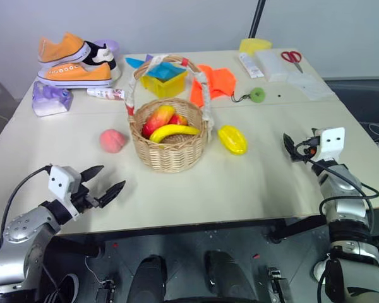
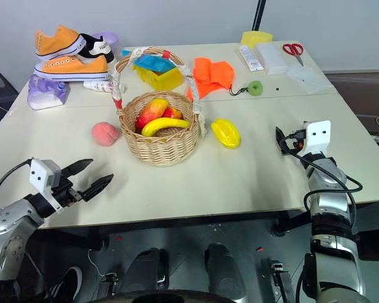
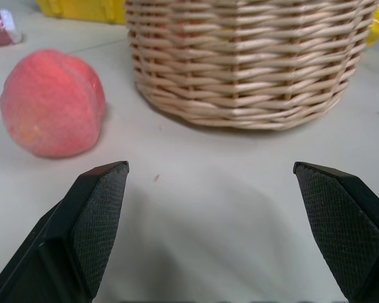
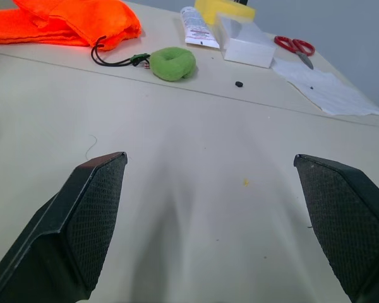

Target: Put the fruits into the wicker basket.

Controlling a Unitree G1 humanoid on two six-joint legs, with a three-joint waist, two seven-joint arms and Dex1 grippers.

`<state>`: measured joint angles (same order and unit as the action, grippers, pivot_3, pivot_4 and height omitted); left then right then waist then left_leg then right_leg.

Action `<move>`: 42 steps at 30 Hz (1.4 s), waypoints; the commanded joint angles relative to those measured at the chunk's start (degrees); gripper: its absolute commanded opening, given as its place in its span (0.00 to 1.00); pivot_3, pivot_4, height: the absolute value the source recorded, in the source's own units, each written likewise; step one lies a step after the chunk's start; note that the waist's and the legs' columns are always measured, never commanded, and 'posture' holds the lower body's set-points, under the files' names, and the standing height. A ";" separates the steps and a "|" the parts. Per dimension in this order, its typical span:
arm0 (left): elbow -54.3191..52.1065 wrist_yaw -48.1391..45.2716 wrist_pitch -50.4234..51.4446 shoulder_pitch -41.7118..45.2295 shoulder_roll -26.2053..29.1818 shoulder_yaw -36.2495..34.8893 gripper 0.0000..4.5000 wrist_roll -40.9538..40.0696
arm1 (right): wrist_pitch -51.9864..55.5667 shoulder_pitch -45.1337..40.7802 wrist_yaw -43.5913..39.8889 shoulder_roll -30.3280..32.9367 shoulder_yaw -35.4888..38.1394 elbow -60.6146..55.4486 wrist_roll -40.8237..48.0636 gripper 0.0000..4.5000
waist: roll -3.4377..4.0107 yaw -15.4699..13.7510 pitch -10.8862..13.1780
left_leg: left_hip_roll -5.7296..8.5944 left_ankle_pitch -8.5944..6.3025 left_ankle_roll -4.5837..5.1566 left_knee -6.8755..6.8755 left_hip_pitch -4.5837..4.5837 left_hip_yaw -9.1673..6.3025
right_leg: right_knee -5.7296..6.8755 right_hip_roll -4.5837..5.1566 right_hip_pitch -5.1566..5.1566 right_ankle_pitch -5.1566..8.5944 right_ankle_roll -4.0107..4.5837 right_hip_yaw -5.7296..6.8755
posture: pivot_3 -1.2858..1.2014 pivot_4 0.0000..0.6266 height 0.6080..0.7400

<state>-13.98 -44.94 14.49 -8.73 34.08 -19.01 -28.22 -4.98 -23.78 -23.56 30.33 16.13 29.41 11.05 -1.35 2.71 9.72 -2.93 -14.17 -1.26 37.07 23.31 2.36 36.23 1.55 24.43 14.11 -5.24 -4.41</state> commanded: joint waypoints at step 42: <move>-12.81 -5.51 3.82 2.97 3.11 2.73 1.00 -6.05 | 50.49 -5.09 -6.43 5.63 -15.69 -41.68 6.21 0.98 | 0.00 -0.31 -0.01 | -0.02 0.00 0.00 -0.01 0.06 0.07 | -0.02 0.02 0.13 0.00 0.04 -0.03 | 0.52 0.24 1.00</move>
<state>-25.35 -50.69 18.98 -5.24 37.32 -16.37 -34.26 44.07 -28.25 -30.15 35.99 0.59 -10.01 17.17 -1.35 2.40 9.71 -2.95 -14.17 -1.25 37.04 23.39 2.42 36.20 1.58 24.56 14.11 -5.20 -4.43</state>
